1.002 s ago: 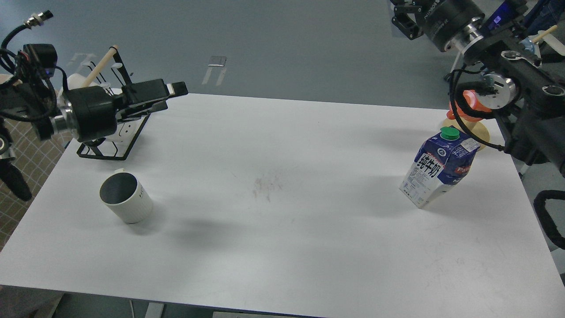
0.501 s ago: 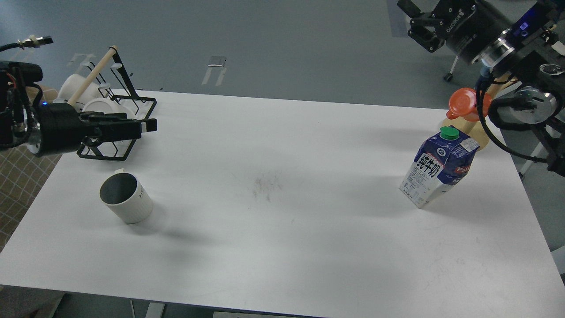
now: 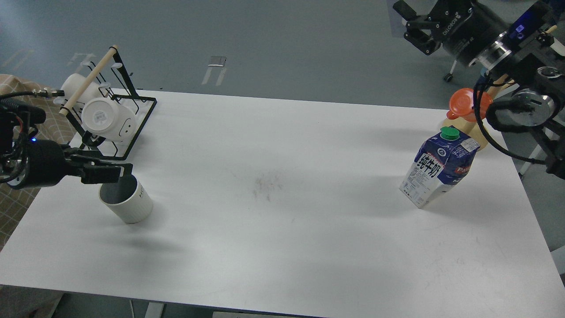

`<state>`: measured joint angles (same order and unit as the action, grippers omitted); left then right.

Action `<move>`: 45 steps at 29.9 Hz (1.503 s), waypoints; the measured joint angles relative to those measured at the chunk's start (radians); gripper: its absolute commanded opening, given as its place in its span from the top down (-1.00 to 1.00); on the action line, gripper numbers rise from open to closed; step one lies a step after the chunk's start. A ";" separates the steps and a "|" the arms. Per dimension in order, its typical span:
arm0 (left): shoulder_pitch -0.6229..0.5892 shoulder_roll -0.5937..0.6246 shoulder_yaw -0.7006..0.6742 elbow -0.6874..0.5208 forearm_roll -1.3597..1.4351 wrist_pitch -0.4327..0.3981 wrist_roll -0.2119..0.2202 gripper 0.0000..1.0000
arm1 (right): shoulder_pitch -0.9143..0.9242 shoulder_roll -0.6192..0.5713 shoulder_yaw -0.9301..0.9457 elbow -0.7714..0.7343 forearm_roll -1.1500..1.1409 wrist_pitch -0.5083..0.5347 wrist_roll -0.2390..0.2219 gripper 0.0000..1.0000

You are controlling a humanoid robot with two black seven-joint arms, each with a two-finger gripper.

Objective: Place cup and milk with both arms
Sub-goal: 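Lower the left gripper down to the white cup lying on its side, then grasp the white cup rim with the left gripper and lift it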

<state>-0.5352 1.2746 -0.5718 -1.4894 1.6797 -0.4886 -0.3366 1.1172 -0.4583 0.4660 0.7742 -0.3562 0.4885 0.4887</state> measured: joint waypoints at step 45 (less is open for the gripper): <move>0.050 -0.179 0.047 0.299 -0.043 0.000 0.006 -0.05 | -0.019 -0.071 0.005 0.022 0.002 0.000 0.000 -1.00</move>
<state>-0.4854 1.0955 -0.5251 -1.1904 1.6362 -0.4887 -0.3303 1.0984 -0.5291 0.4711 0.7963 -0.3542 0.4887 0.4887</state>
